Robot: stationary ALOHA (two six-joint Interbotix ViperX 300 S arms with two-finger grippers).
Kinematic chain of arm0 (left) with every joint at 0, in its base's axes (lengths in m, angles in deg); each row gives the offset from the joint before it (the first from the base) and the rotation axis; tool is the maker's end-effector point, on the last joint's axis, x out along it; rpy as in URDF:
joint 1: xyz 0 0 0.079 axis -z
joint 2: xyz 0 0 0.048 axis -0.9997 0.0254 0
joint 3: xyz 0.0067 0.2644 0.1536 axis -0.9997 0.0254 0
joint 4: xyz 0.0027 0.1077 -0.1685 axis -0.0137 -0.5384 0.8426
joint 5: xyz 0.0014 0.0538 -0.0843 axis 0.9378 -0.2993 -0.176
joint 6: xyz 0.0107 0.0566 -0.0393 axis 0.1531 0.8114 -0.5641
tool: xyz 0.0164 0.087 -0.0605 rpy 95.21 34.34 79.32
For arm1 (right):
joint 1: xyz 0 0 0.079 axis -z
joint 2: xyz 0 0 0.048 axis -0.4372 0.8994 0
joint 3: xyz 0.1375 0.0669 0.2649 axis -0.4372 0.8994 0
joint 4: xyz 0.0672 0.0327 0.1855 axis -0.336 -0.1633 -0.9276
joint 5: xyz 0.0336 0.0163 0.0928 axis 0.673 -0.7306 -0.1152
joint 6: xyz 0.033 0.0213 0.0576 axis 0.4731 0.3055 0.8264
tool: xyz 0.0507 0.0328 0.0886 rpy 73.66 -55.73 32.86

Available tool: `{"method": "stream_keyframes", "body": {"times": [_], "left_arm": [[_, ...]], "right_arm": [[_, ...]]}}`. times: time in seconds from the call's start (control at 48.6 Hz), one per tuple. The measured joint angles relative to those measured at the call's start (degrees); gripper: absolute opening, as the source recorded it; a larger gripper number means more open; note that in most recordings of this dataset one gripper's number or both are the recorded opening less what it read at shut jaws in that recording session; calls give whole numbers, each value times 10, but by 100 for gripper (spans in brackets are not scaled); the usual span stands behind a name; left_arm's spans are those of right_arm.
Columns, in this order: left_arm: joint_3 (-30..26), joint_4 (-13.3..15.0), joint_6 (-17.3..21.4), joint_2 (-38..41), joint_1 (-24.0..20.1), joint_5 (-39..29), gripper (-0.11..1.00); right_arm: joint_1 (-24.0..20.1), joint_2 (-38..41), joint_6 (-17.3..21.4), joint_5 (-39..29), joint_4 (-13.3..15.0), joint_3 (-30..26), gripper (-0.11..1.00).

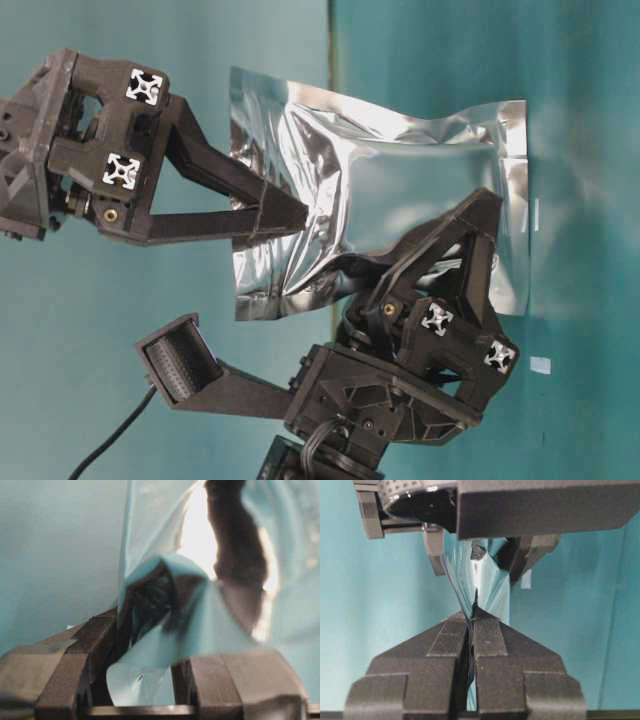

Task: Hand over the silver zip bag and make it stand upright.
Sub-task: 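Close the left gripper on the bag's bottom edge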

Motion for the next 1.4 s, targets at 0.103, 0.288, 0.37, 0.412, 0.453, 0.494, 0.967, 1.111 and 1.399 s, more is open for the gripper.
{"method": "stream_keyframes", "body": {"times": [0.103,0.288,0.37,0.412,0.453,0.494,0.967,1.111,1.399], "left_arm": [[1,0,-1,0,1,-1,31],[6,0,-3,-1,6,-1,31],[11,0,-2,-3,9,-1,31],[14,1,-2,-3,9,-1,31],[16,0,-2,-3,9,-1,31],[17,0,-2,-3,9,-1,31],[18,0,0,-4,8,-1,31],[18,0,0,-4,7,-2,31],[19,0,17,-4,8,-3,31]], "right_arm": [[-1,0,0,-1,1,-1,1],[-2,0,2,-1,1,0,1],[-2,0,10,-1,0,-1,1],[-3,0,14,0,1,-1,1],[-2,0,18,1,0,-1,1],[-3,-1,20,1,1,0,1],[-3,0,25,4,0,1,1],[-3,0,25,4,0,1,1],[-4,-1,72,-6,-20,2,48]]}}
